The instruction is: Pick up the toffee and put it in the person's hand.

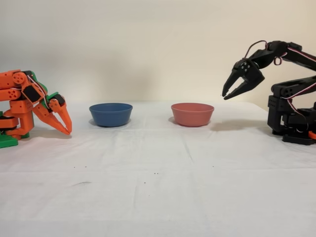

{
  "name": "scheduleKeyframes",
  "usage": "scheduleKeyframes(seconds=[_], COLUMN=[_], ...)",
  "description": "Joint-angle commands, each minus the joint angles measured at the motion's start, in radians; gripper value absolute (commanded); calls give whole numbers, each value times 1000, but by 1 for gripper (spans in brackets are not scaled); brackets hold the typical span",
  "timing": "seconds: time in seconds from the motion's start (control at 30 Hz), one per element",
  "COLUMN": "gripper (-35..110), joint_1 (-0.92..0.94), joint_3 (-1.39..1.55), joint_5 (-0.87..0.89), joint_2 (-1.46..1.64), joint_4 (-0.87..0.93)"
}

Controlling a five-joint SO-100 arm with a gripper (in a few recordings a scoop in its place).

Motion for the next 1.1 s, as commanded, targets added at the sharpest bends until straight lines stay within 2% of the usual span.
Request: scheduleKeyframes(seconds=[0.0,1.07], gripper=[0,0], joint_1=[9,3], joint_3=[25,339], joint_5=[3,23], joint_2=[61,259], joint_4=[32,-6])
